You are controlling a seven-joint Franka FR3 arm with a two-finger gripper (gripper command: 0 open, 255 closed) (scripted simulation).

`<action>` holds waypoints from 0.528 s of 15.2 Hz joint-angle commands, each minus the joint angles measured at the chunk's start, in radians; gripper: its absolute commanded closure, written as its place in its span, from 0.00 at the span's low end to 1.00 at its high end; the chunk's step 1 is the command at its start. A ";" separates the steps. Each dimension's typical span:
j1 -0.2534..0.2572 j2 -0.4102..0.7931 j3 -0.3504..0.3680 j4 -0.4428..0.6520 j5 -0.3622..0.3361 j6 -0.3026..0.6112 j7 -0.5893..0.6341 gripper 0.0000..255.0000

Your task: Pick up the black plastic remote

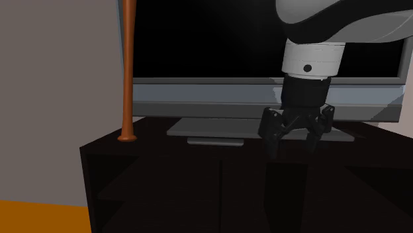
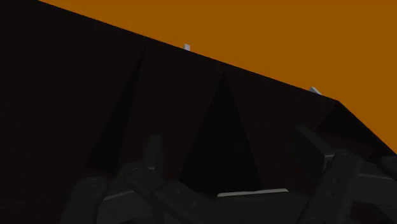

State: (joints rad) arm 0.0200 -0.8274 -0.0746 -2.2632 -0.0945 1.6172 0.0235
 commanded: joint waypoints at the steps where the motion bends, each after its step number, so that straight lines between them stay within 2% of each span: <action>1: 0.000 0.000 0.000 0.000 0.000 0.000 0.000 0.00; 8: 0.108 0.290 -0.104 0.205 -0.022 0.062 -0.318 0.00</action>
State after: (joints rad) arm 0.1122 -0.5820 -0.1644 -2.0962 -0.1159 1.6769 -0.2426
